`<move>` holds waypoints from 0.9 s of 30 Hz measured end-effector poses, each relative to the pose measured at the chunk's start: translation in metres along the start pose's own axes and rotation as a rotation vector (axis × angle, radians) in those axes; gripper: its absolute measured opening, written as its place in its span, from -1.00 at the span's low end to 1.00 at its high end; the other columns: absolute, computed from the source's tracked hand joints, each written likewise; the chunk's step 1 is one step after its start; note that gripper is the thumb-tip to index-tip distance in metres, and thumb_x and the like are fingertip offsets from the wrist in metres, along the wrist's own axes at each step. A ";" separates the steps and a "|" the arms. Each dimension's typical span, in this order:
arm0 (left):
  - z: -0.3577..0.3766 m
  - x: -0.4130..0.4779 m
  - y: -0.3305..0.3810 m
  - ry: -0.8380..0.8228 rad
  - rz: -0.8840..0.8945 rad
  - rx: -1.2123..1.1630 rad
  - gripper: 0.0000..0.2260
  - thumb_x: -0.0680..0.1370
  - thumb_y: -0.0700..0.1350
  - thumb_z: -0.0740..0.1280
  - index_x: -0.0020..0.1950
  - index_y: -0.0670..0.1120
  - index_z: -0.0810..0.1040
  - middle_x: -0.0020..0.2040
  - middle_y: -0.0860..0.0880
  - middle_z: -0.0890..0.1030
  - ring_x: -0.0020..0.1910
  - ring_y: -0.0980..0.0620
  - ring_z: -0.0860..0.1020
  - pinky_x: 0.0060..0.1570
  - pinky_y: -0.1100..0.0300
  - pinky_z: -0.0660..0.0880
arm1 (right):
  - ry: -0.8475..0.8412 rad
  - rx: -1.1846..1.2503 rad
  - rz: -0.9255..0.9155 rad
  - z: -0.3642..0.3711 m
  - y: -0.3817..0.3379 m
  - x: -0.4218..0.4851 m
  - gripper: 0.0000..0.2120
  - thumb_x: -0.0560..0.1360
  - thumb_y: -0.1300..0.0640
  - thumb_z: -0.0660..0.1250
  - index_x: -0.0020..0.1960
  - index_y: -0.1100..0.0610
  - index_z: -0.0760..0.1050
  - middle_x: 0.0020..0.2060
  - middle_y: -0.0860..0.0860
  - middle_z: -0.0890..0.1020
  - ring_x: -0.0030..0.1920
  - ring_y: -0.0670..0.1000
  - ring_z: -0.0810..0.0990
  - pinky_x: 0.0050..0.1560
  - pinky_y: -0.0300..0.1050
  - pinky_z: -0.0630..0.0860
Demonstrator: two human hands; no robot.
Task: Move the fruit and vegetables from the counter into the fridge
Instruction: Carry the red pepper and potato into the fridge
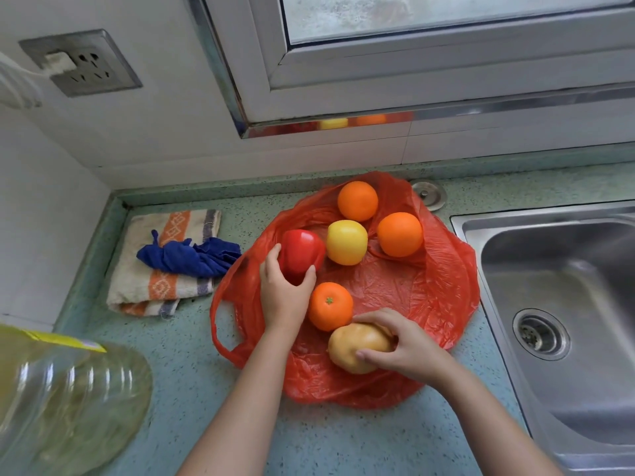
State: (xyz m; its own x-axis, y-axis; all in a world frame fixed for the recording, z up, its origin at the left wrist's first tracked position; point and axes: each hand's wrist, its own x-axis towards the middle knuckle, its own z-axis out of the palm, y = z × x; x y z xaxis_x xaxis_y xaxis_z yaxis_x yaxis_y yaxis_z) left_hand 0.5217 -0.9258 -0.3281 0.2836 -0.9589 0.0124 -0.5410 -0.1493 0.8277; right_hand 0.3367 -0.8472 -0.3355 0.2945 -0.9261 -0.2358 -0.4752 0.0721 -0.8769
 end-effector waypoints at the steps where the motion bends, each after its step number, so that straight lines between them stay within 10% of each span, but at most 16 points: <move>1: -0.003 -0.006 0.002 -0.002 0.001 -0.019 -0.43 0.43 -0.08 0.43 0.38 -0.07 0.29 0.31 -0.10 0.38 0.26 -0.01 0.38 0.06 0.35 0.24 | 0.014 -0.002 -0.009 -0.001 -0.002 -0.002 -0.58 0.23 -0.17 0.42 0.06 -0.31 0.41 0.06 -0.13 0.50 0.09 -0.28 0.43 0.06 -0.46 0.30; 16: -0.056 -0.104 0.054 -0.159 0.219 -0.318 -0.46 0.40 -0.09 0.47 0.28 0.14 0.30 0.23 0.04 0.44 0.20 0.13 0.44 0.20 0.12 0.43 | 0.430 -0.030 -0.107 -0.026 -0.037 -0.084 -0.56 0.30 0.09 0.52 0.11 -0.13 0.47 0.07 -0.11 0.49 0.09 -0.24 0.45 0.01 -0.42 0.38; 27: -0.078 -0.176 0.080 -0.471 0.328 -0.542 -0.46 0.25 0.07 0.46 0.19 0.18 0.38 0.15 -0.03 0.53 0.03 0.09 0.57 0.00 0.21 0.52 | 0.814 -0.016 -0.060 -0.003 -0.073 -0.209 -0.53 0.21 -0.12 0.45 0.10 -0.18 0.46 0.06 -0.14 0.48 0.05 -0.28 0.45 -0.06 -0.51 0.37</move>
State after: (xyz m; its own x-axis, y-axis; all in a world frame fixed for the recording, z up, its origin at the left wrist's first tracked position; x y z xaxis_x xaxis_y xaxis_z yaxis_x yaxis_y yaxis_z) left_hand 0.4906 -0.7504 -0.2199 -0.2545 -0.9529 0.1648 -0.0428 0.1813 0.9825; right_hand 0.3077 -0.6603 -0.2213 -0.3723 -0.9074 0.1952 -0.4915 0.0143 -0.8708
